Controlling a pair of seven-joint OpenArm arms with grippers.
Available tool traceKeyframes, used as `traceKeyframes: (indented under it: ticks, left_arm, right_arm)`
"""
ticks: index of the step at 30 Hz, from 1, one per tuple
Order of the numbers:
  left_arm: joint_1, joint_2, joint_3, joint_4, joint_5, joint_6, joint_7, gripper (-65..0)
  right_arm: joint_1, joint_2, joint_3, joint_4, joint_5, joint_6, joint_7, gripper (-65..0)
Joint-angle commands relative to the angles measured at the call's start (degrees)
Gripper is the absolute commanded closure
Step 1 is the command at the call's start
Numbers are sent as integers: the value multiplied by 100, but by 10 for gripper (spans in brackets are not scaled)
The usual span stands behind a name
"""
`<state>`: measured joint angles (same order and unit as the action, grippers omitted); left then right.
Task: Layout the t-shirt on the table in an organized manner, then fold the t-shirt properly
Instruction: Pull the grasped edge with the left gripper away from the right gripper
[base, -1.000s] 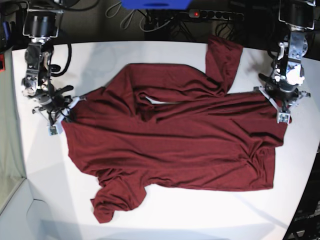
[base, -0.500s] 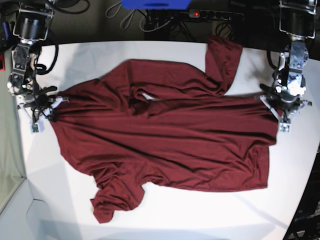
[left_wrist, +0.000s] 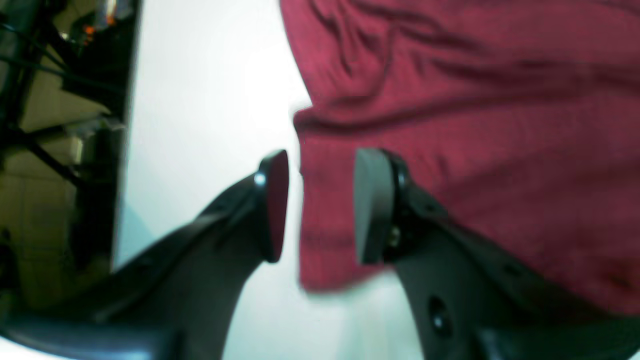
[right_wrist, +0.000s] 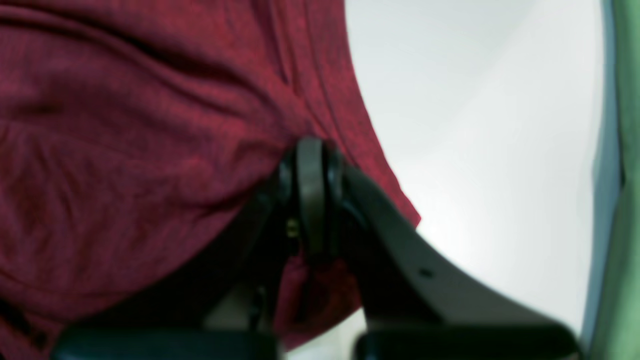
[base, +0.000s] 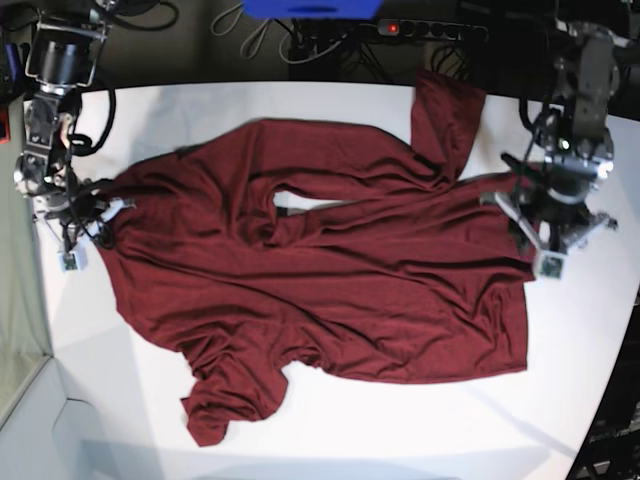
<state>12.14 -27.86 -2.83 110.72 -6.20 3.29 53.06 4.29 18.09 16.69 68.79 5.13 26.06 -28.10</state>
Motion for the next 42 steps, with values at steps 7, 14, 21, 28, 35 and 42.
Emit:
traceKeyframes:
  ticks: [7,14,21,28,35,42]
  left_arm:
    - [1164,311,-20,133,-466,36,-9,-217]
    - [1401,390,-20,80,-1653,36,-9,-217]
    - [1392,399,-20,-105,-1732,36,52,-217]
    - [1401,364,-11,-852,-1732,36,9,-217]
    - [1340,311,173,-1230,-1706,36,-106,-169]
    - [1392,223,305,-1239,-677,36,-167,-8]
  right_arm:
    - [32,51,15,35,-42,-53,-122,0]
    - [32,-28,15,35,-51,-53,-122,0]
    - [32,-28,15,35,-51,-53,-122,0]
    - [32,-11,6,35,-42,-53,-122,0]
    - [32,-28,6,35,-42,-53,-113,0]
    - [32,-11,6,35,-42,-53,-122,0]
